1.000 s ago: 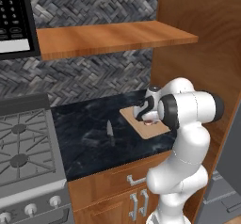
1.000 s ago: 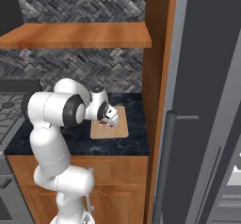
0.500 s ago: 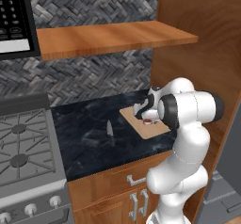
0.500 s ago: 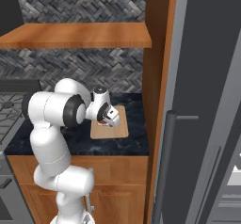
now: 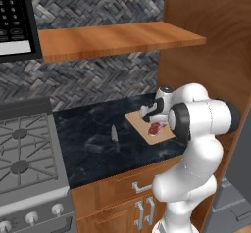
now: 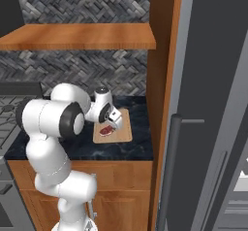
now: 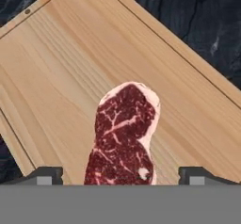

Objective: Retrieve the steak from the fridge and place it on the cutting board.

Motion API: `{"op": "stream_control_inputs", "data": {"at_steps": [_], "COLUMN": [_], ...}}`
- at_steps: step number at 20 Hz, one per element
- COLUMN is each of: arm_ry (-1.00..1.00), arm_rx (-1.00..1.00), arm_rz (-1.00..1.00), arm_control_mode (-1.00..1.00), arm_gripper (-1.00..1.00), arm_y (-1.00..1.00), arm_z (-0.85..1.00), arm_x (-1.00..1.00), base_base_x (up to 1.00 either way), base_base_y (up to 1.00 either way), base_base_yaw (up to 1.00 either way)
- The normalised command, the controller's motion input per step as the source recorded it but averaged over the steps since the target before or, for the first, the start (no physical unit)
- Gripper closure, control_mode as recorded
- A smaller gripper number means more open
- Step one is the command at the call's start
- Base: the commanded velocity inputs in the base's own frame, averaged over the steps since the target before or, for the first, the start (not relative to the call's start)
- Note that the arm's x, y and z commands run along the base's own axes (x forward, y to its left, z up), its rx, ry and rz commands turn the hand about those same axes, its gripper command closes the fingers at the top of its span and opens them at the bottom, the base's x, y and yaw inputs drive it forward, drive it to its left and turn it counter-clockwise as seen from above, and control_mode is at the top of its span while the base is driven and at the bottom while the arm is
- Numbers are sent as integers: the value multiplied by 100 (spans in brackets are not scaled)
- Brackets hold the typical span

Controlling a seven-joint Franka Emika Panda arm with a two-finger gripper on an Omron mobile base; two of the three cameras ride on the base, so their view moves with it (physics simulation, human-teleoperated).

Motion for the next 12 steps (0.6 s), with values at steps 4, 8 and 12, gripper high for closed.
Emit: {"op": "stream_control_inputs", "data": {"at_steps": [4, 8, 12], "arm_ry": [0, 0, 0], "arm_rx": [0, 0, 0], "arm_rz": [0, 0, 0], "arm_control_mode": [-100, -100, -100], "arm_gripper": [-100, -100, -100], "arm_y": [0, 2, 7], "arm_z": [51, 67, 100], "arm_x": [-59, -89, -84], "base_base_x": [0, 0, 0], "base_base_y": [0, 0, 0], "base_base_yaw": [0, 0, 0]}}
